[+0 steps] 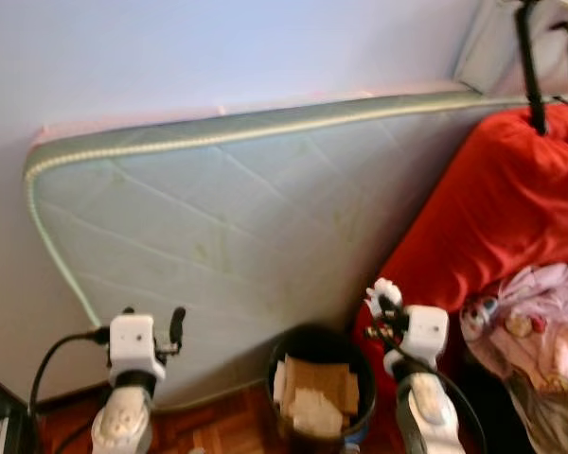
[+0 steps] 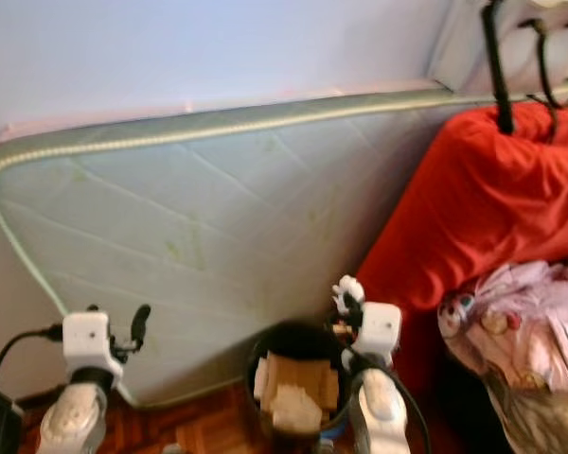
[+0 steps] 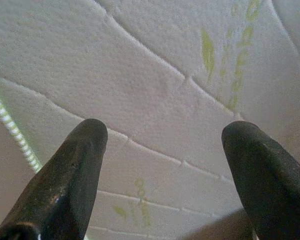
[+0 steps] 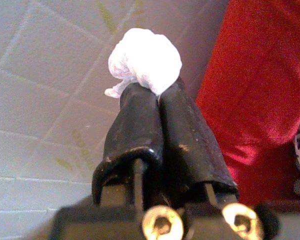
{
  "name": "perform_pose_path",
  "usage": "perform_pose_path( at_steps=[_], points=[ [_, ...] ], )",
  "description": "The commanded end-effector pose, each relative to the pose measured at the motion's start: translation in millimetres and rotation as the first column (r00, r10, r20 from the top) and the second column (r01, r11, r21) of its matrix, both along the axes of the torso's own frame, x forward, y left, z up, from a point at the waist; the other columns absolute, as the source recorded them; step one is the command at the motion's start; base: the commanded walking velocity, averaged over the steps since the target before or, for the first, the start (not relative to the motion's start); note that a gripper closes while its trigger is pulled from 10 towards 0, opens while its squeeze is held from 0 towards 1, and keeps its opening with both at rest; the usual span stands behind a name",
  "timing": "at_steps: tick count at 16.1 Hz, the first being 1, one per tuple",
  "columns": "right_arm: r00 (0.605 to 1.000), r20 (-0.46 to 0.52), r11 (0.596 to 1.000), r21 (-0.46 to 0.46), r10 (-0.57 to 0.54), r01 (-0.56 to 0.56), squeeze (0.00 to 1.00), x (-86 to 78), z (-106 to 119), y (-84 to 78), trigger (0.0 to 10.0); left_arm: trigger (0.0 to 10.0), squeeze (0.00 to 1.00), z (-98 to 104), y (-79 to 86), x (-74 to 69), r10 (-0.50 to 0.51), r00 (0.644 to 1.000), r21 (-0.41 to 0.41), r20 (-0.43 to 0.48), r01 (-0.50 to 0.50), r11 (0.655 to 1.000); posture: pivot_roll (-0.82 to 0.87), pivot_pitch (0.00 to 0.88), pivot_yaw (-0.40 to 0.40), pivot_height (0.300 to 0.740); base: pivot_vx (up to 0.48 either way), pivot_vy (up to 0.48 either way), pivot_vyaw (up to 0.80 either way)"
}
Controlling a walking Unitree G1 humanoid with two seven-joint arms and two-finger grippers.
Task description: Clean up the room
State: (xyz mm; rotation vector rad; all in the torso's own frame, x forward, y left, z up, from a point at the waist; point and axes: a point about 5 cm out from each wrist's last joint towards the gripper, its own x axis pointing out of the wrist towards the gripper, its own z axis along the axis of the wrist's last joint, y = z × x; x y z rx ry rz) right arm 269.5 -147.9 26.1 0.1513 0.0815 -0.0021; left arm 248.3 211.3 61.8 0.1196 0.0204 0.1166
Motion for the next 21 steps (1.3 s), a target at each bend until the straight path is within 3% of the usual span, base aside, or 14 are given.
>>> perform_pose_path(
  at_steps=[1,7,21],
  points=[
    [1.000,0.003,1.000,0.000,0.013,-0.013,0.00,3.0,1.9,2.5,10.0,10.0,0.00,-4.3,-2.6,-3.3,-0.010,1.000,0.004,-0.026,0.010,1.000,0.01,0.000,-0.060,0.667,0.000,0.000,0.00],
    [0.998,-0.045,0.999,-0.007,0.035,-0.035,0.00,2.9,-3.1,4.8,10.0,10.0,0.00,-3.9,-4.1,-4.0,-0.011,1.000,0.000,-0.025,0.011,1.000,0.01,0.003,-0.063,0.657,0.000,0.000,0.00],
    [0.998,-0.052,0.999,0.000,0.047,-0.047,0.00,1.3,-5.1,8.9,10.0,10.0,0.00,-4.7,-5.6,-4.9,-0.023,0.999,-0.003,-0.034,0.023,1.000,0.02,0.011,-0.061,0.647,0.000,0.000,0.00]
  ],
)
